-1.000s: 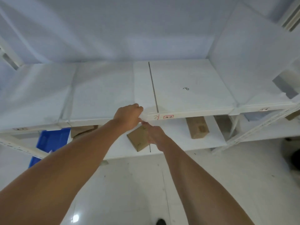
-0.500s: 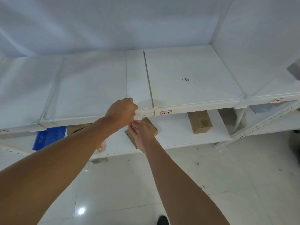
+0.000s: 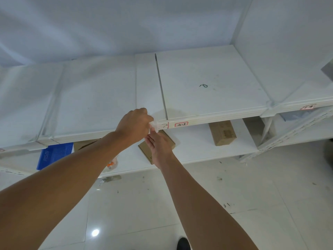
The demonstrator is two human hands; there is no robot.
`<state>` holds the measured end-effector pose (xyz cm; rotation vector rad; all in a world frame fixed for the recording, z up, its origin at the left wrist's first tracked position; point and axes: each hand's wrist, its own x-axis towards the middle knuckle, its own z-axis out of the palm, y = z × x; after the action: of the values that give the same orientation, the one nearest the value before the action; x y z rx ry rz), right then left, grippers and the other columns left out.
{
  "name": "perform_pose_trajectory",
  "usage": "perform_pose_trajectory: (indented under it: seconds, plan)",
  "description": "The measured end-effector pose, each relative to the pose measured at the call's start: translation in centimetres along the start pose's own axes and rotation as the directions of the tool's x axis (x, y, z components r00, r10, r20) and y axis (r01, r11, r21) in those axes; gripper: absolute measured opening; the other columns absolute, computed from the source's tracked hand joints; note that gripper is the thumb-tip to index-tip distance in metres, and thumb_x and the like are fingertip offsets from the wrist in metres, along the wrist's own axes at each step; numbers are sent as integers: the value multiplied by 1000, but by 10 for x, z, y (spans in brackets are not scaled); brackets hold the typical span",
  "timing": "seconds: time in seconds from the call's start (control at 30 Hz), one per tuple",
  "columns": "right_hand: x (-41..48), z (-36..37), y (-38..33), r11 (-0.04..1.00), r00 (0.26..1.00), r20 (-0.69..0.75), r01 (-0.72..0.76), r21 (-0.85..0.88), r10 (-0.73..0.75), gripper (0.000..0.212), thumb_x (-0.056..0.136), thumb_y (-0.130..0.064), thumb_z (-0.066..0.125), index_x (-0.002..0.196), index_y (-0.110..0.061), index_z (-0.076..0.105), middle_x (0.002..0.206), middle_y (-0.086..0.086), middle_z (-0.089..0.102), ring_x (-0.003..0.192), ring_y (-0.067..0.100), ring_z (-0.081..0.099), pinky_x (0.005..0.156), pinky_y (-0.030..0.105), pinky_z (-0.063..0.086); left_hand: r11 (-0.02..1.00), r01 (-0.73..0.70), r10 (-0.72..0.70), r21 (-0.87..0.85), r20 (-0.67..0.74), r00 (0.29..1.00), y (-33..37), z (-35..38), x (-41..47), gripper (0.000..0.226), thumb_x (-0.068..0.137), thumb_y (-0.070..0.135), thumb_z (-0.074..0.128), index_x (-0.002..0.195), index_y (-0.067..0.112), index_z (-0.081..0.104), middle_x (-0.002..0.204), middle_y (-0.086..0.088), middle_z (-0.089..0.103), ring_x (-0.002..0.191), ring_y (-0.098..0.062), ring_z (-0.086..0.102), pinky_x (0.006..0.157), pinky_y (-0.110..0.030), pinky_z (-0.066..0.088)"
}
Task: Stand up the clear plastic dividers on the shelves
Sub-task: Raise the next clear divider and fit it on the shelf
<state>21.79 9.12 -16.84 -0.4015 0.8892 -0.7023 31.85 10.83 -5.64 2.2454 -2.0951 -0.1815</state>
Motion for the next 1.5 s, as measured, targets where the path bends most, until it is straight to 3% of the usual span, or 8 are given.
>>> perform_pose_trajectory:
  seconds: [0.37,0.63,0.83,0.93,1.1,1.2,1.37,1.5]
  plan:
    - [-10,-7,-17,999,999,-43,29,30,-28,36,94,-26,70,122,-4,63,124,18,67,115,24,67,99,29,54,1000,3,-3,-26,-9,1000,15,2,10,23,93,10,60,108,7,78,96,-15,63,83,-34,64,71,-41,56]
    - [-11,-12,-21,998,998,-62,13,53,-10,38,96,-25,68,123,0,61,126,20,67,118,26,65,102,30,52,999,24,-25,-21,-25,999,20,7,14,20,92,10,61,100,7,78,90,-14,60,76,-32,60,63,-32,44]
    - [-12,-15,-27,997,995,-97,26,69,-19,39,96,-22,68,122,6,60,129,27,62,121,28,62,87,22,57,999,12,-13,-30,-22,1000,25,8,17,21,93,12,60,104,8,78,89,-12,58,73,-23,48,64,-30,38]
    - [-15,-16,-31,996,994,-104,34,86,-25,39,96,-21,68,124,5,60,128,26,63,121,28,62,78,19,59,999,1,-1,-36,-17,1000,29,5,17,22,96,14,60,108,9,78,85,-5,47,75,-21,47,65,-30,39]
    - [-17,-17,-34,995,994,-103,39,96,-29,35,97,-19,67,123,4,60,126,23,65,108,22,68,75,18,59,1000,-12,12,-21,-27,1000,31,9,20,24,95,14,59,108,9,78,85,-4,44,74,-22,47,65,-30,41]
    - [-18,-16,-34,994,995,-96,45,102,-35,38,96,-18,68,125,6,59,127,25,64,110,23,68,72,17,59,1000,16,-16,-13,-28,999,31,9,19,23,94,13,59,105,8,78,84,-4,44,73,-22,47,65,-31,40]
    - [-14,-20,-34,994,994,-104,41,98,-31,38,97,-18,67,125,6,60,128,24,65,121,28,62,72,17,58,1000,14,-14,-2,-24,1000,34,10,21,22,94,14,59,104,6,77,85,-6,45,73,-22,47,65,-32,41]
    - [-14,-21,-36,997,997,-69,38,67,-33,37,98,-19,65,125,6,60,127,22,65,111,21,67,77,17,58,1000,-5,5,11,-12,1000,31,10,20,21,94,14,59,101,5,77,85,-7,45,72,-25,48,64,-34,43]
